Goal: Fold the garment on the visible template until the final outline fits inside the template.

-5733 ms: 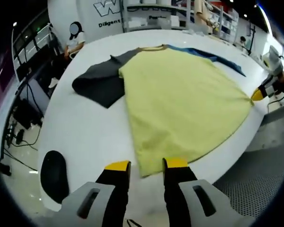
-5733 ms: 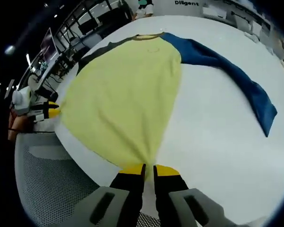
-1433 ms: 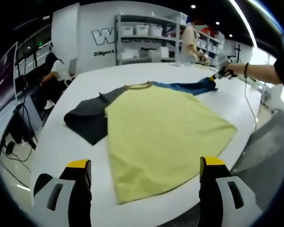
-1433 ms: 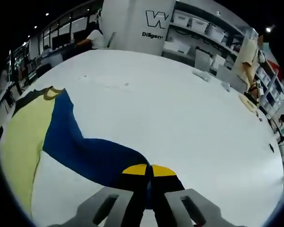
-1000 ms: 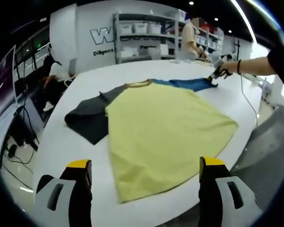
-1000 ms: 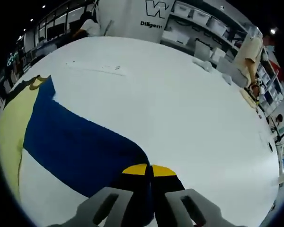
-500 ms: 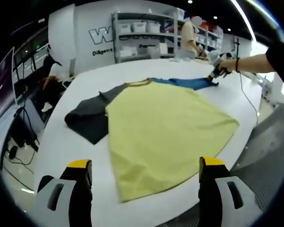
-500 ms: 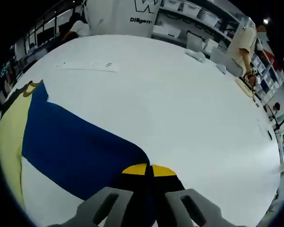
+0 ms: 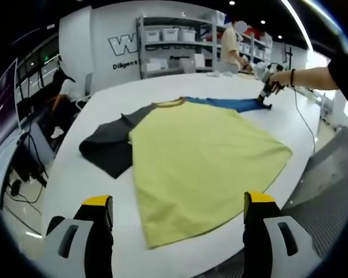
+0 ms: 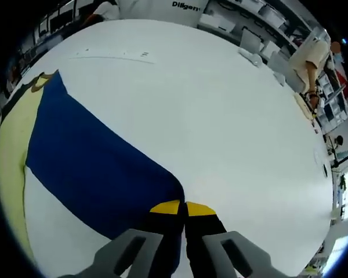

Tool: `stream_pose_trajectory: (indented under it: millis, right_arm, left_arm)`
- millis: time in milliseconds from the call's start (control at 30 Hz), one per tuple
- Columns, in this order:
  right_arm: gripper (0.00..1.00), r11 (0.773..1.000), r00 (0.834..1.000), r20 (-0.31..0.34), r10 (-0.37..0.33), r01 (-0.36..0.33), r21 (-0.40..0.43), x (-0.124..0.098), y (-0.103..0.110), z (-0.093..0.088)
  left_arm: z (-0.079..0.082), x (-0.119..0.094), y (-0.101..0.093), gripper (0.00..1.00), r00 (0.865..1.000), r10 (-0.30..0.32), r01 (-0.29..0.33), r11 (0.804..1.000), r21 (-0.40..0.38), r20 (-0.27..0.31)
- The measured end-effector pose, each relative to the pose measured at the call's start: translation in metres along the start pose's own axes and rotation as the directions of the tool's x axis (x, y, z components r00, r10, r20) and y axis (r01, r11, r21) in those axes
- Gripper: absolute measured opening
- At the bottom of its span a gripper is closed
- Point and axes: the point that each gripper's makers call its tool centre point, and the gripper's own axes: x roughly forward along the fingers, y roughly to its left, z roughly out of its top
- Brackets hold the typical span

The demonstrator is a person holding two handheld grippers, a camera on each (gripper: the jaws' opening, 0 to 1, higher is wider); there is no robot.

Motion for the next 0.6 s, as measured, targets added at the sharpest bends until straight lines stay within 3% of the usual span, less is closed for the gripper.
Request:
stream_pose_trajectory:
  millis: [200,267,300,433,600]
  right_arm:
    - [0.0,1.0,1.0,0.011,0.0,0.0,-0.005,0.001,-0.002,0.001]
    - [0.0,0.997,0.999,0.044,-0.02,0.016,0.079,0.0,-0.004,0.003]
    - [0.03,0.997,0.997,0.076,-0.004,-0.002,0.078,0.0,-0.002,0.008]
    - [0.31,0.975,0.987,0.15,0.05,-0.081,0.207,-0.008,0.003,0.014]
    - [0.34,0.971,0.979,0.188,0.074,-0.114,0.21,-0.02,0.005,0.012]
  left_arm:
    - [0.0,0.0,0.001,0.91,1.0,0.003,-0.003,1.0,0.002,0.002]
    - [0.001,-0.001,0.001,0.92,1.0,0.005,-0.005,1.0,0.003,0.005]
    - [0.0,-0.001,0.001,0.92,1.0,0.004,-0.004,1.0,0.005,0.004]
    - [0.001,-0.001,0.0,0.92,1.0,0.002,-0.002,1.0,0.01,0.005]
    - [0.001,-0.001,0.0,0.92,1.0,0.003,-0.003,1.0,0.009,0.009]
